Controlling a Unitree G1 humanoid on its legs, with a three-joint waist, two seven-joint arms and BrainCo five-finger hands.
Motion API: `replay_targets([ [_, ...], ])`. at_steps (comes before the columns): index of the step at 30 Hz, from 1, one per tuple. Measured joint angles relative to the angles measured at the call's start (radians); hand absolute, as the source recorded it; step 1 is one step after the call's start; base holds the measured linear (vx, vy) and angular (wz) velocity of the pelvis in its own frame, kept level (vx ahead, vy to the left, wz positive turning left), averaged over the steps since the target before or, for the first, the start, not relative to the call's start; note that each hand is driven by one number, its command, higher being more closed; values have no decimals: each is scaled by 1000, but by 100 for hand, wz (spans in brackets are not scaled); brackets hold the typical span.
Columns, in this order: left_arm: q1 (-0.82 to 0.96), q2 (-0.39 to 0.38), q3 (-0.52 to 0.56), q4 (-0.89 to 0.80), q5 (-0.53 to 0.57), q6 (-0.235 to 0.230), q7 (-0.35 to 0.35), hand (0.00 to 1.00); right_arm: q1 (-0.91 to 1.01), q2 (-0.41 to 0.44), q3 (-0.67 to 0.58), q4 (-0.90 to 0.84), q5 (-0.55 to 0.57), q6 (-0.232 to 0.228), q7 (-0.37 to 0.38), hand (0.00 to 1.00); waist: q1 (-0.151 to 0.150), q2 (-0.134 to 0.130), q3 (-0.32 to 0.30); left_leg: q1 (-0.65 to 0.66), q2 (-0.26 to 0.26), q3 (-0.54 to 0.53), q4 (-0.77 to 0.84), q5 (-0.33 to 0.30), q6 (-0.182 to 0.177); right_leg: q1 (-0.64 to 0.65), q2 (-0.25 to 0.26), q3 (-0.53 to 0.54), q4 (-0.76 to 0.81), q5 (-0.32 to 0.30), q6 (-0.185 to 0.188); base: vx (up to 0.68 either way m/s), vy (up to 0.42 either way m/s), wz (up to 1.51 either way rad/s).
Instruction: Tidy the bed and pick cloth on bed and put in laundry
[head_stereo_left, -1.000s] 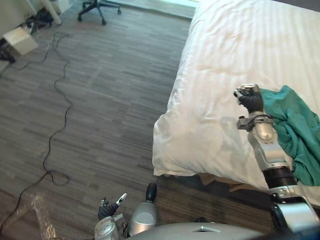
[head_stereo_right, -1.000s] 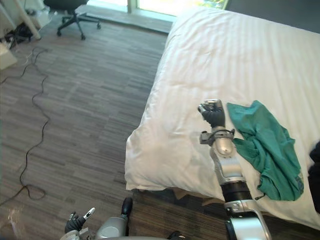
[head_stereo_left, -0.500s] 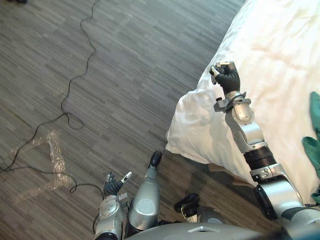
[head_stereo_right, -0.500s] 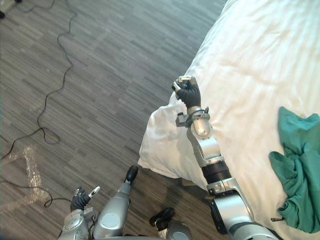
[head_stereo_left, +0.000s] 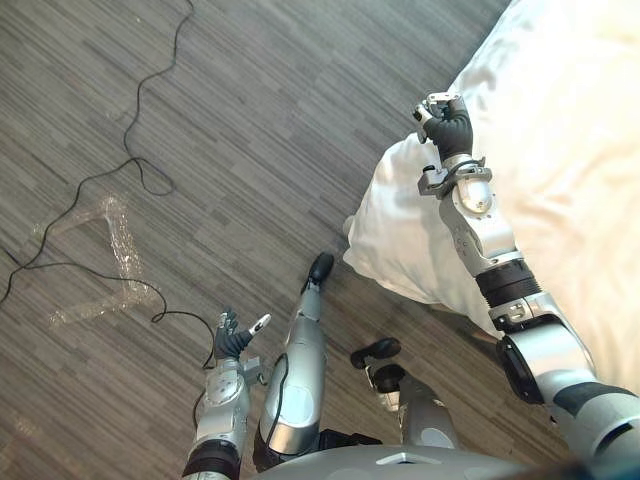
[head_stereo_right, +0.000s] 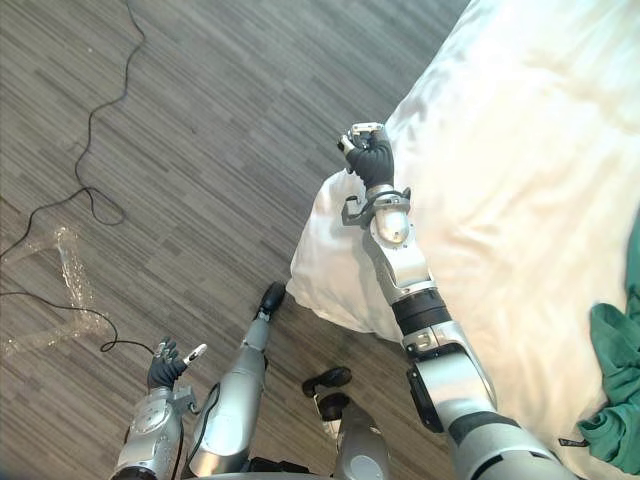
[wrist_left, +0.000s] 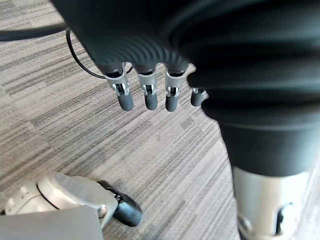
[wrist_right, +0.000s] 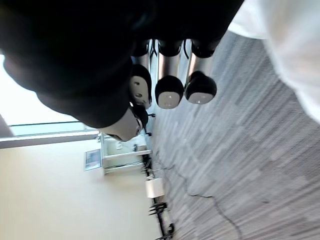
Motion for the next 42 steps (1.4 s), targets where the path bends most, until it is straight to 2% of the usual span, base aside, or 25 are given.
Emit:
replay_targets([
  [2,-15,3,-27,-1,-10,-2,1,0,-7,13,-1,35,-1,-3,-2,100,0,7,8,-18,2,-11,0,2,-2,-14,3,-6,0,-2,-3,-17,-11,5],
  [3,-25,0,-27,-1,-21,-6,2,0,-19,40,-7,60,-6,-18,-7,100,1,7,8,-31,4,-11,0,2,-3,-27,6,-7,-1,-2,-4,0,0,0],
  [9,-79,-7,-27,1,-47,-21,22,0,-30,168,-66,218,-14,-34,-40,100,15,10,10,-62,9,-11,0,3,-6,-53,14,-13,-5,-6,-8,-2,-2,1],
  [11,-98,-8,-27,1,-52,-21,23,0,0,223,-67,322,-60,-21,-45,100,26,9,14,-65,7,-12,0,1,-8,-54,13,-15,-4,-8,-6,-8,20,5],
  [17,-103,-32,-27,2,-52,-20,43,0,135,345,-62,429,-95,2,-49,100,21,2,30,-65,0,-12,0,1,-8,-58,-4,-17,23,-23,-1,-19,26,3],
  [21,-103,-47,-29,4,-46,-19,44,0,225,363,-35,477,-111,38,-58,100,18,-10,39,-61,-1,-12,8,1,-8,-58,-14,-17,45,-33,-7,-15,10,1],
  [23,-102,-48,-37,20,-44,-19,48,0,270,362,-33,495,-113,46,-66,100,-6,-11,40,-56,-1,-9,12,1,-8,-56,-21,-14,60,-37,-10,-48,22,-4],
  [29,-101,-52,-63,40,-42,-14,67,0,343,352,-27,470,-111,44,-64,100,-30,-14,41,10,12,50,9,-3,-12,-41,-36,48,85,-44,-15,-91,16,-27],
  [32,-99,-47,-63,41,-40,2,68,0,425,341,-46,427,-66,38,-57,100,-40,-27,42,62,21,105,3,-10,-10,-27,-37,103,85,-41,-12,-78,-2,-42],
  [34,-86,-37,-61,41,-40,6,68,0,478,334,-71,421,-59,40,-55,100,-62,-38,46,106,25,145,2,-17,-10,-12,-38,146,78,-33,-11,-53,-4,-60],
  [36,-80,-23,-60,60,-18,8,65,0,536,323,-118,408,-55,42,-53,100,-83,-43,44,148,25,183,2,-26,-7,11,-33,179,62,-21,-10,-52,-1,-58],
  [38,-80,-2,-60,104,-4,11,64,0,603,307,-214,396,-49,46,-52,100,-112,-51,34,191,39,229,2,-32,-11,46,-3,218,2,13,-11,-43,-14,-56],
  [42,-76,18,-52,190,17,33,55,0,699,302,-326,381,-35,54,-45,100,-148,-63,-37,213,53,272,1,-34,-13,67,27,249,-66,49,-11,-8,-19,-34],
])
